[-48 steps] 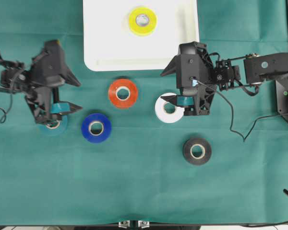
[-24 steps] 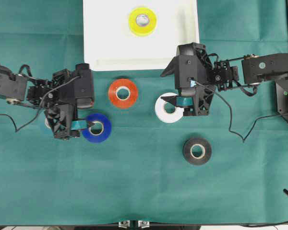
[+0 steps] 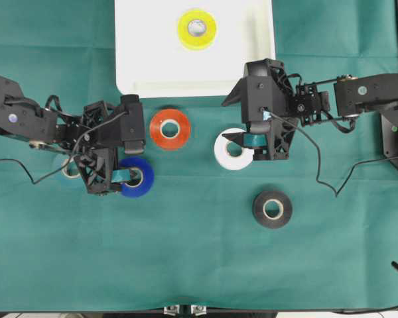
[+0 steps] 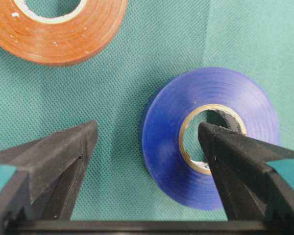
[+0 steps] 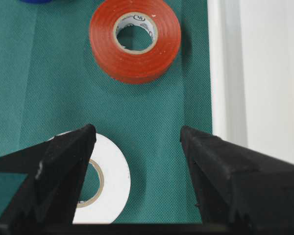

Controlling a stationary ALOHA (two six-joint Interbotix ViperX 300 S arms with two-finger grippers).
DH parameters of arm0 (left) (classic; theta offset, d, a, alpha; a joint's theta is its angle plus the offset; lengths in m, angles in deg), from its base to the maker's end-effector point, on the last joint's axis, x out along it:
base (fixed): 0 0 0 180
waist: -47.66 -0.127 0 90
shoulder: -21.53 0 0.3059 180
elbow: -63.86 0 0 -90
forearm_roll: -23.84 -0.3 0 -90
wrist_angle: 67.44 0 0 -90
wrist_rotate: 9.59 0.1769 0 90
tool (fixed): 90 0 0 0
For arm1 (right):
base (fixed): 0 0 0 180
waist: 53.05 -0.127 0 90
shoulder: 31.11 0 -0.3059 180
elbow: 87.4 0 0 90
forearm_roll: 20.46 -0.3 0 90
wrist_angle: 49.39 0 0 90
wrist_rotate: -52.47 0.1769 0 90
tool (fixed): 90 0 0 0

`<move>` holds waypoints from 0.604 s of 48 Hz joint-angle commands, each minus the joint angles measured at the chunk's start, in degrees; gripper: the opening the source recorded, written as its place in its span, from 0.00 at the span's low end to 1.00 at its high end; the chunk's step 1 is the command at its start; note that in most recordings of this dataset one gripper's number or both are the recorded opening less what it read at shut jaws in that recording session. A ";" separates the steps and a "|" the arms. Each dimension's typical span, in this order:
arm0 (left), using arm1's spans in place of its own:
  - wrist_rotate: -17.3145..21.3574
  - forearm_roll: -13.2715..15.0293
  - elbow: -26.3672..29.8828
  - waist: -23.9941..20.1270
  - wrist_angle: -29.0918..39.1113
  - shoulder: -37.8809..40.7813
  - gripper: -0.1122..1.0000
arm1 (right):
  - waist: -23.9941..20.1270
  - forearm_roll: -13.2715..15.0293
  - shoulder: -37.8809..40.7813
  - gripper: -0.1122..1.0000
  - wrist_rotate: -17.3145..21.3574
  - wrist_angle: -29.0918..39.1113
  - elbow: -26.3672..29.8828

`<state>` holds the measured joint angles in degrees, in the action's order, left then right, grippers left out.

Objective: Put the tape alternately from left to right into the white case.
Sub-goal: 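Close the left gripper on the blue tape roll's rim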

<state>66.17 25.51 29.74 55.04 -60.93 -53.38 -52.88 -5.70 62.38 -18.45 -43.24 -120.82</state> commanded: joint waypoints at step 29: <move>0.62 -0.09 0.53 0.18 1.58 -1.58 0.08 | -0.18 0.00 -0.26 0.79 0.09 -0.53 0.44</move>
<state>66.88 25.51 30.26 55.13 -59.61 -52.94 -52.88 -5.79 62.56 -18.45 -43.33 -120.91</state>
